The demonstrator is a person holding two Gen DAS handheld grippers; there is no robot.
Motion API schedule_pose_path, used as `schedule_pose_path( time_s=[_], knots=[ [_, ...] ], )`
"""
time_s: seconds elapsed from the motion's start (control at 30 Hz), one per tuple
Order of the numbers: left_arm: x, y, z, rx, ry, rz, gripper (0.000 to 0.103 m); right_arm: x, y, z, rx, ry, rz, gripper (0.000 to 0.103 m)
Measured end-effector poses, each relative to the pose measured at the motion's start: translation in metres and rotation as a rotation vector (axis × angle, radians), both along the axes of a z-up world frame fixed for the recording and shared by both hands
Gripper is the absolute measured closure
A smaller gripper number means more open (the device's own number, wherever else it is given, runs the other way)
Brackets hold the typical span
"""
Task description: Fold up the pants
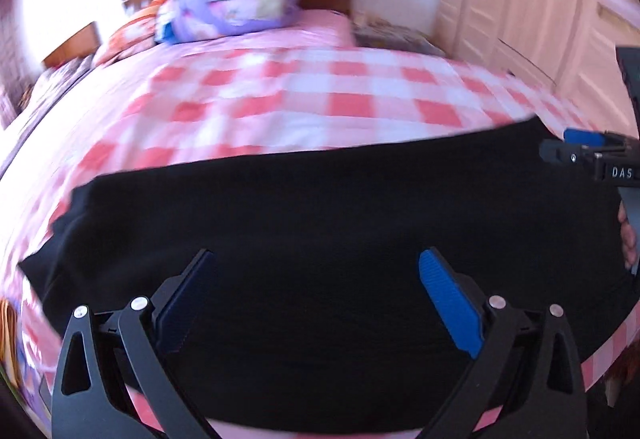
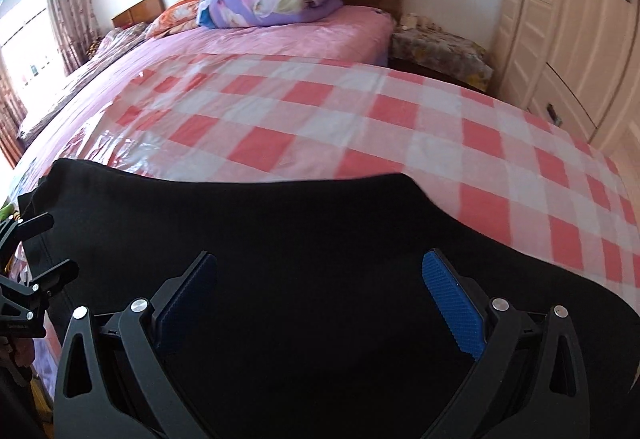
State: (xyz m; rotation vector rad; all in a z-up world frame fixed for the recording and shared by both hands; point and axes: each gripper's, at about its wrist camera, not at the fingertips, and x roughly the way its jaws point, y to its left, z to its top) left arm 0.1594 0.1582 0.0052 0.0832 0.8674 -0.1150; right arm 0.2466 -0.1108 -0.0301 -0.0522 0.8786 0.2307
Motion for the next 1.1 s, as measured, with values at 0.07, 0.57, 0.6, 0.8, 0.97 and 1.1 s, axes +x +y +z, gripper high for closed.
schedule_pose_path(
  time_s=[0.07, 0.57, 0.6, 0.8, 0.97, 1.1],
  knots=[
    [0.011, -0.040, 0.006, -0.014, 0.004, -0.079, 0.002, -0.011, -0.030, -0.005, -0.020, 0.003, -0.045, 0.005],
    [0.137, -0.245, -0.017, 0.030, 0.172, -0.226, 0.002, -0.099, -0.119, -0.029, -0.049, 0.083, -0.018, 0.004],
    [0.132, -0.256, -0.014, 0.031, 0.160, -0.256, 0.002, -0.100, -0.122, -0.032, -0.050, 0.087, -0.024, 0.004],
    [0.122, -0.315, -0.038, 0.213, 0.081, -0.324, 0.001, -0.119, -0.135, -0.037, -0.035, 0.082, -0.011, 0.004],
    [0.139, -0.309, -0.043, 0.153, 0.095, -0.260, 0.001, -0.144, -0.164, -0.019, 0.031, 0.023, -0.116, 0.004],
    [0.133, -0.314, -0.043, 0.181, 0.026, -0.252, 0.001, -0.149, -0.169, -0.030, -0.010, 0.019, -0.123, 0.004]
  ],
)
